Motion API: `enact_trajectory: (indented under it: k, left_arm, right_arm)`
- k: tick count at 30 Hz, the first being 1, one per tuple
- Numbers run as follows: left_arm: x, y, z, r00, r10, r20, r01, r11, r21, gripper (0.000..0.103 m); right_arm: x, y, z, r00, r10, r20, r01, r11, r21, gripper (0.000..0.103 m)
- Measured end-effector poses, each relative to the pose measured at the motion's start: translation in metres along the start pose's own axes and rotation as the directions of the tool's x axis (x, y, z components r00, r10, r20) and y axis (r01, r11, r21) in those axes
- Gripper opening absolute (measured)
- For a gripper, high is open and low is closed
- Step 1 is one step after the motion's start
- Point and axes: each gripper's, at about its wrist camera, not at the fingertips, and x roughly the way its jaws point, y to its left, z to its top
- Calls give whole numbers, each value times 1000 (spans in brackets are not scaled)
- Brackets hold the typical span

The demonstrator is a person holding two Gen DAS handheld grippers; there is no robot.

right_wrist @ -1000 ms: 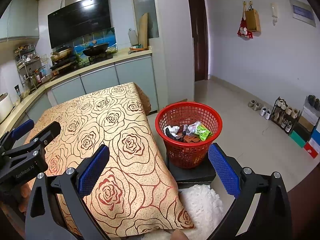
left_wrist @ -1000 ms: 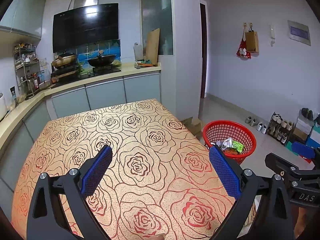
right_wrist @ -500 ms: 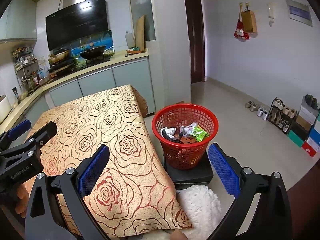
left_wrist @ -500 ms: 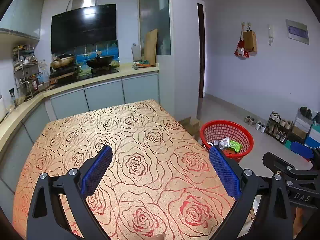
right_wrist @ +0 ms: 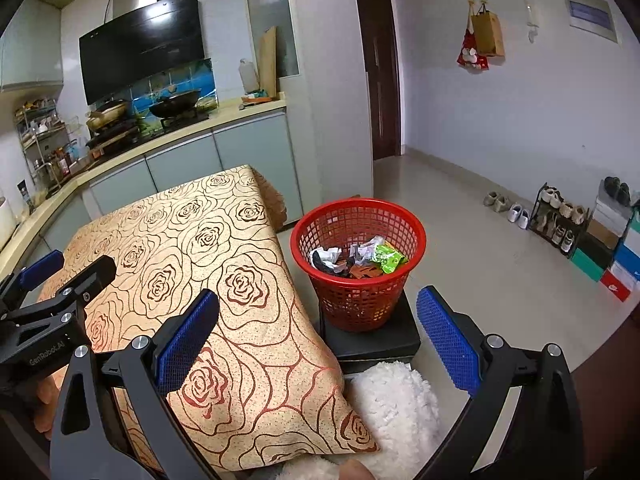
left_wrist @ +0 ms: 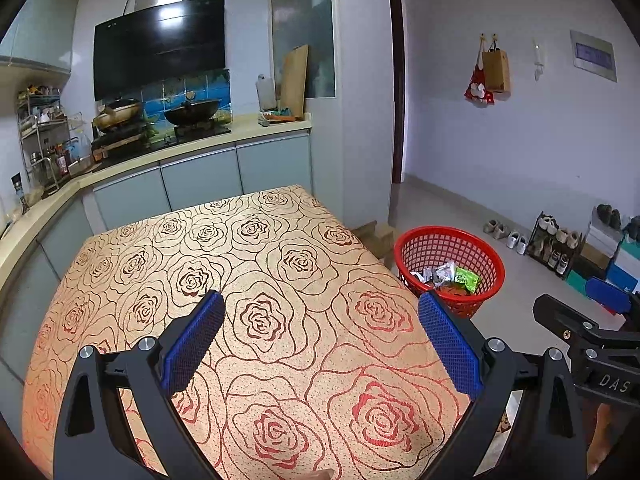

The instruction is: Collect trash

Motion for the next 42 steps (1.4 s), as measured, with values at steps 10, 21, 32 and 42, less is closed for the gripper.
enact_trajectory:
  k: [10, 21, 32, 42]
  left_arm:
    - [0, -1, 0, 1000, 1, 0, -1, 1000, 4, 94]
    - [-1, -2, -1, 1000, 9, 5, -9, 1000, 4, 94]
    - [-1, -1, -1, 1000, 1, 4, -1, 1000, 3, 94]
    - [-4, 0, -4, 1000, 3, 21, -3, 1000, 3, 94]
  right_arm:
    - [1, 2, 0, 1000, 5, -2, -5, 1000, -3, 96]
    - [1, 4, -1, 1000, 5, -2, -5, 1000, -2, 96]
    - [1, 3, -1, 1000, 5, -1, -5, 1000, -1, 96]
    - [1, 4, -3, 1000, 6, -4, -6, 1000, -2, 96]
